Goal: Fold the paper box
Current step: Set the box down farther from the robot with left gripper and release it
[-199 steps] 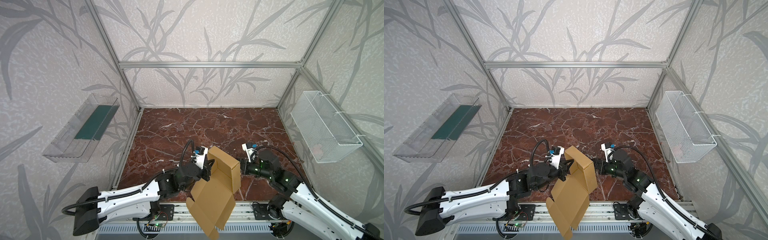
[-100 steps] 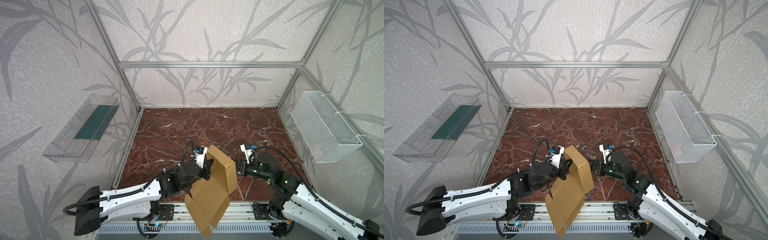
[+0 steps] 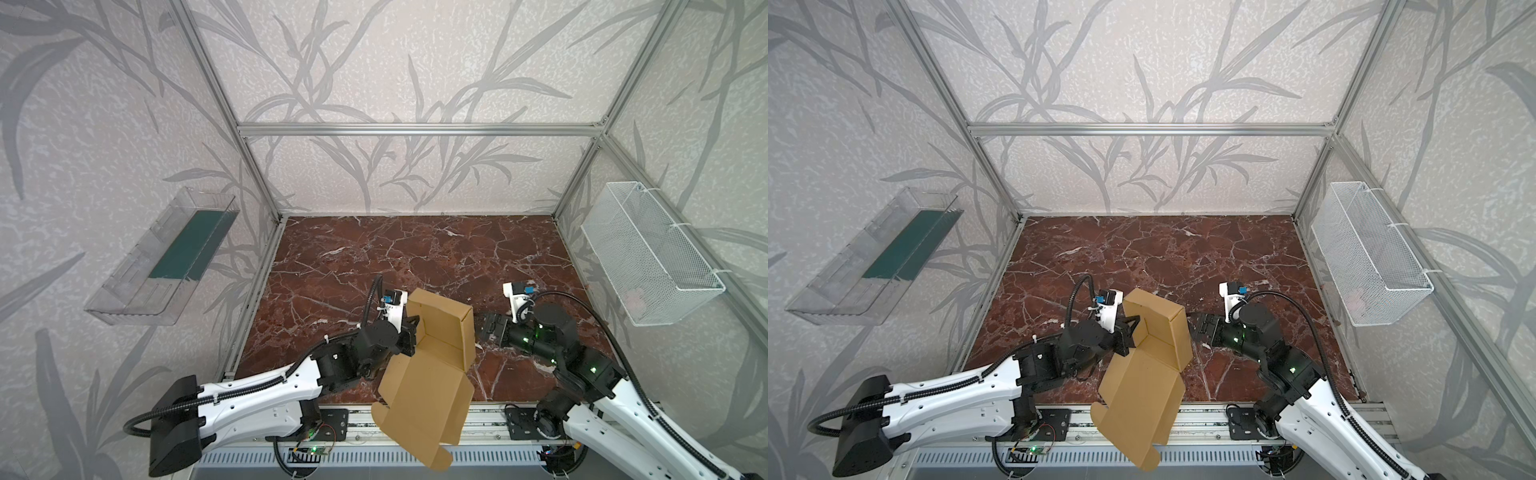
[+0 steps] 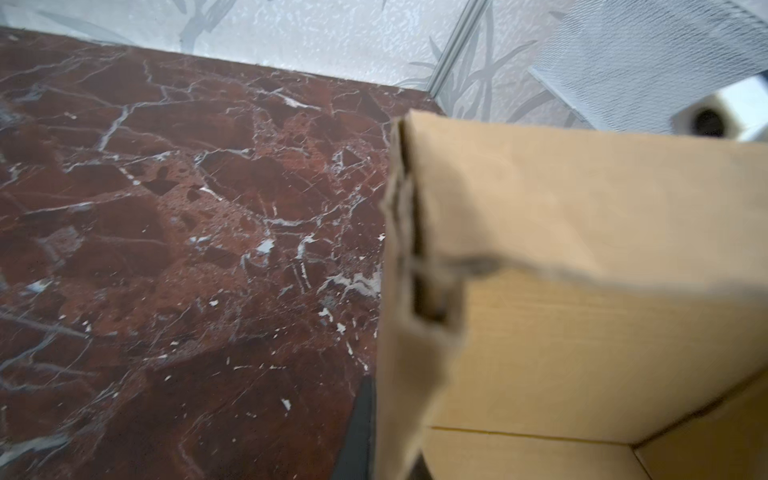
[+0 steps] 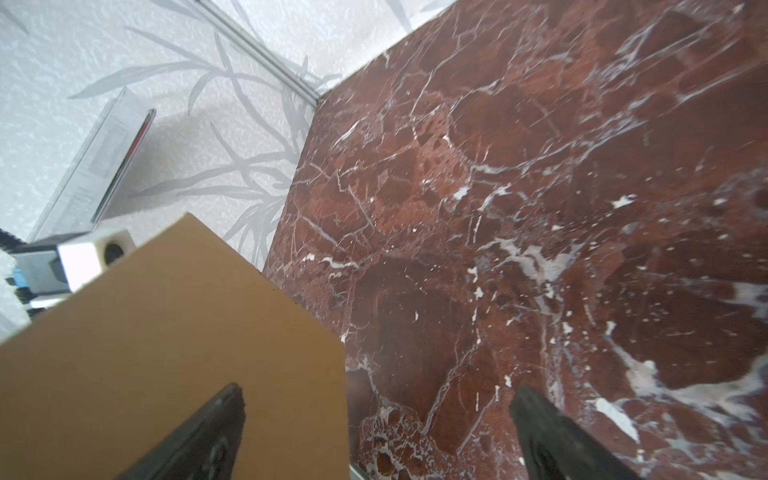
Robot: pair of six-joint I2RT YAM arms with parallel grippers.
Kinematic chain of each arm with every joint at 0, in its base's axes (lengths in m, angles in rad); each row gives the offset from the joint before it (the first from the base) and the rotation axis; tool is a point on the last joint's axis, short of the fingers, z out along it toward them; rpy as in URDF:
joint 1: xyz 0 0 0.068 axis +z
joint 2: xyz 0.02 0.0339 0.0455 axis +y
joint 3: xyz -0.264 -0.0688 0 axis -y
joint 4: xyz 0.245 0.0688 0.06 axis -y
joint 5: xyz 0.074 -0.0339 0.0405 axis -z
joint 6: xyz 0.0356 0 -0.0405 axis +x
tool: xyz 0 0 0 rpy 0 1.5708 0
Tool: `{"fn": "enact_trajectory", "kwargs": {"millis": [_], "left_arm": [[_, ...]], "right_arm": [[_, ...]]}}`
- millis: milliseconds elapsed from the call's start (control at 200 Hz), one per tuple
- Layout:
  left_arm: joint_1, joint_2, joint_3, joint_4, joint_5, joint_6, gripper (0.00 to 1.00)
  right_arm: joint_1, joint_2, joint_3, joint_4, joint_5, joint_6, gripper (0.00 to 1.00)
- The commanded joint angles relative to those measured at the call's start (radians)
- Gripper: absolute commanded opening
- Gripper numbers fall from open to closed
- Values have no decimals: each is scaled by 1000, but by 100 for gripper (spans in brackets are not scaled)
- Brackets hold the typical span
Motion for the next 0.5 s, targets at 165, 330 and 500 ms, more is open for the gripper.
{"fn": "enact_trajectory", "kwargs": {"millis": [165, 330, 500], "left_arm": [[101, 88, 142, -410, 87, -127, 0], [168, 197, 222, -592, 200, -131, 0], [219, 338, 307, -726, 293, -81, 0]], "right_arm": [[-253, -10, 113, -223, -141, -120, 99], [-282, 6, 124, -236, -172, -119, 99], [-282, 35, 139, -272, -179, -121, 99]]}}
